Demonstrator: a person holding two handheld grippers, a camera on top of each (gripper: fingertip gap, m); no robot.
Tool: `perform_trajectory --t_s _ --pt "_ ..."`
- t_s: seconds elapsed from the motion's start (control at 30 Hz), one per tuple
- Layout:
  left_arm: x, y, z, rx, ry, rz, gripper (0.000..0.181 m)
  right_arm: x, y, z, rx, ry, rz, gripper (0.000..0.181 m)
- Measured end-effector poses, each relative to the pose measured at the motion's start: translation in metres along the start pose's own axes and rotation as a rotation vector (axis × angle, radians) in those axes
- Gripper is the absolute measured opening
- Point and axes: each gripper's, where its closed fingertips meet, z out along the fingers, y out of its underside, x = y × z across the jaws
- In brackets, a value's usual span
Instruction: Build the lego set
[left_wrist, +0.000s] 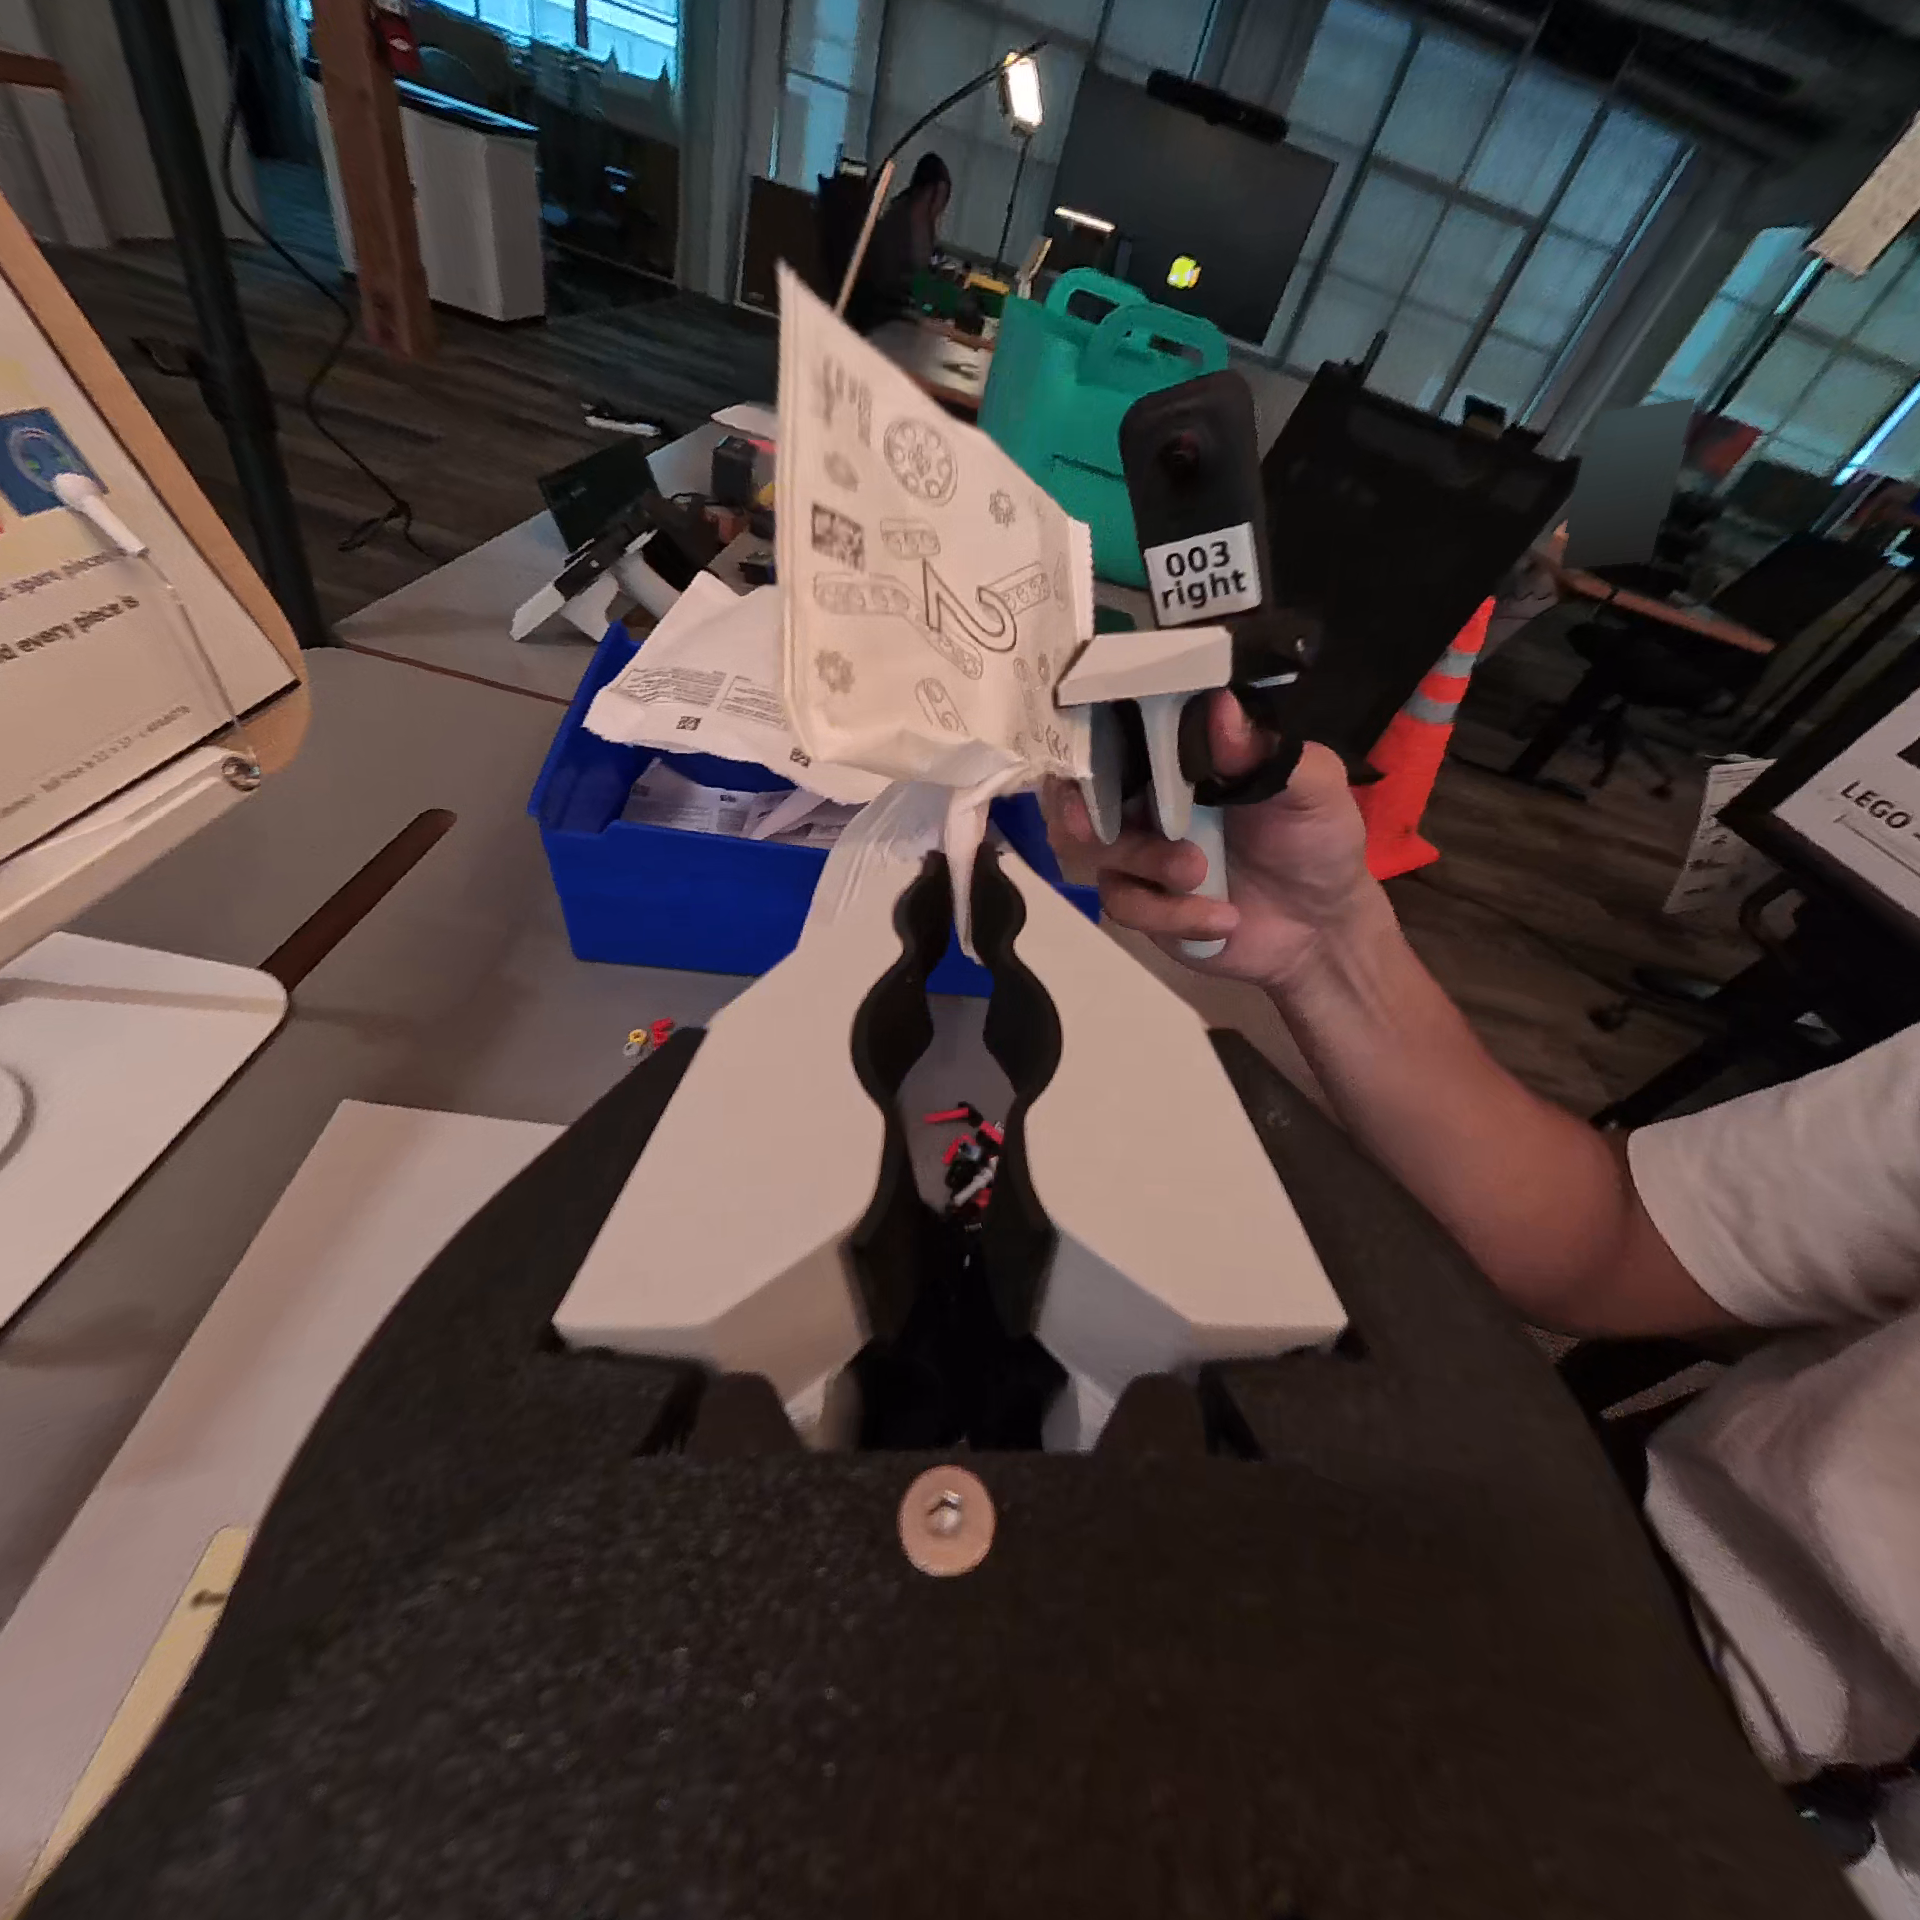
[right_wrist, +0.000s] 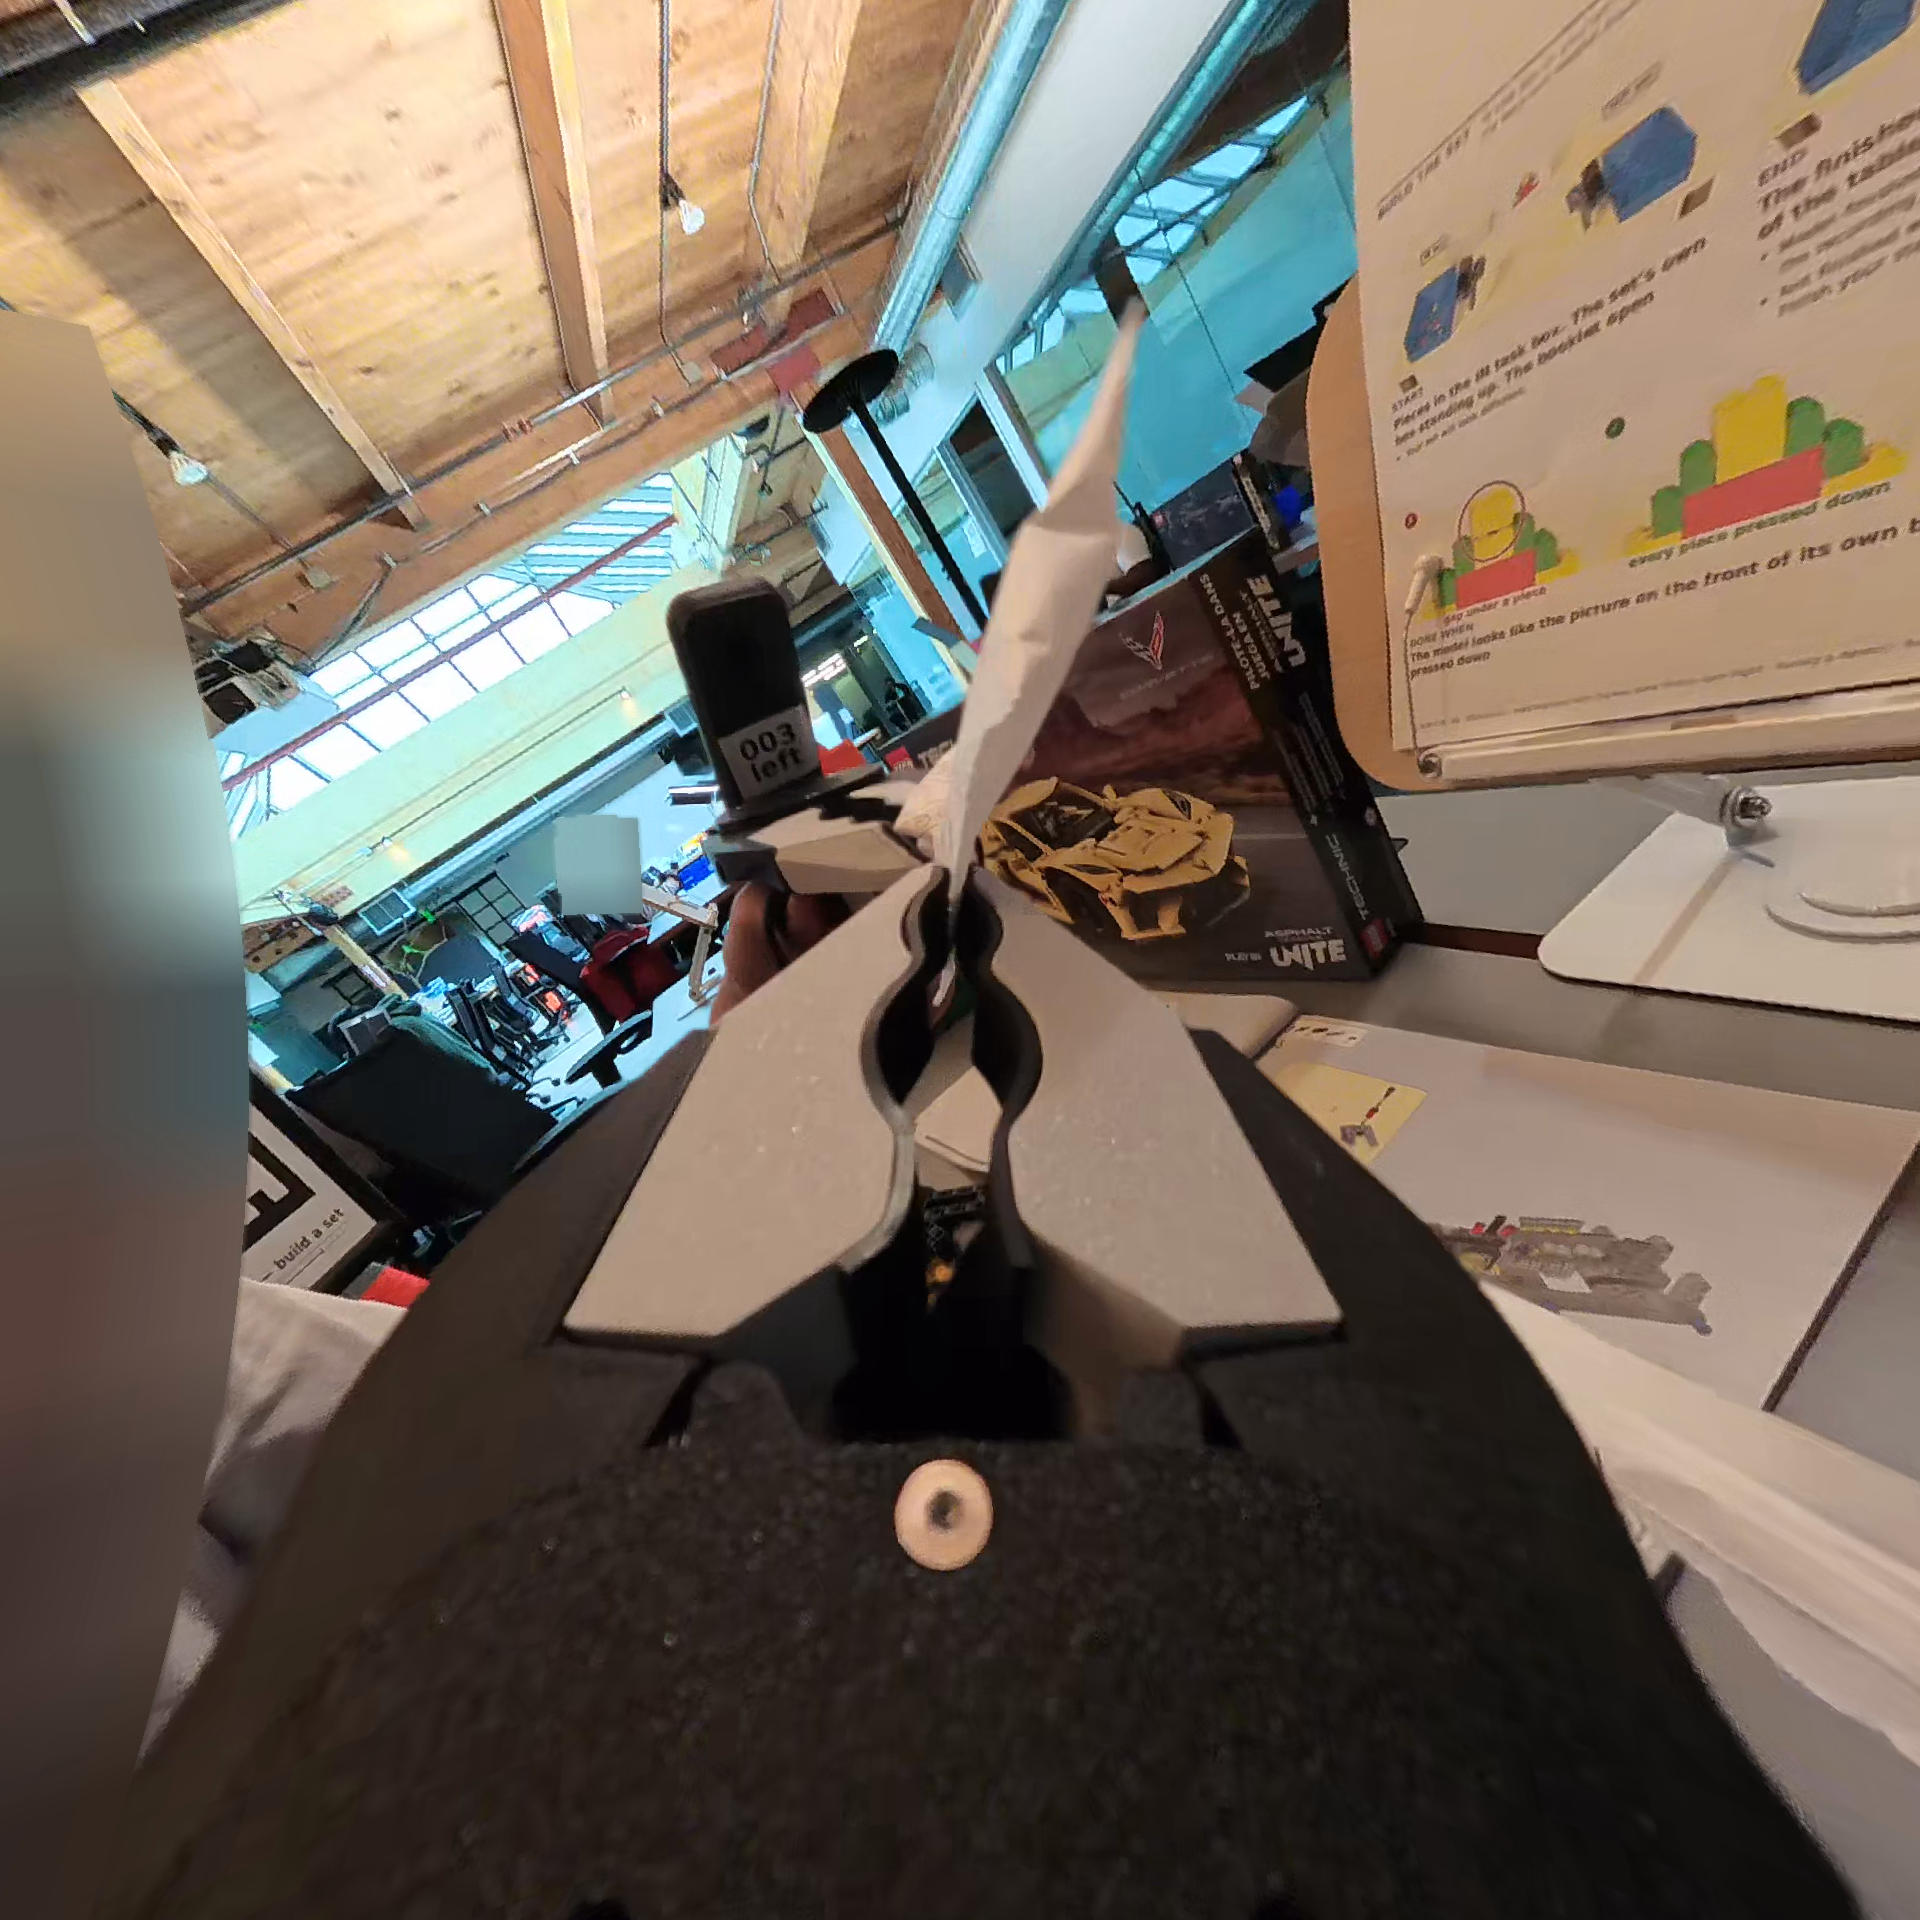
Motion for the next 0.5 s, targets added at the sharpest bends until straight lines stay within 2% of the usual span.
perform_trajectory --t_s 0.17,0.5 --pt "0.0 -0.004 -0.016 -0.014 -0.041 0.06 0.002 -0.003 0.006 0.001 -0.042 -0.023 0.021 0.0" --pt "-0.014 -0.01 -0.035 0.008 -0.117 0.057 0.0 -0.001 0.011 0.005 -0.06 -0.023 0.038 0.0"
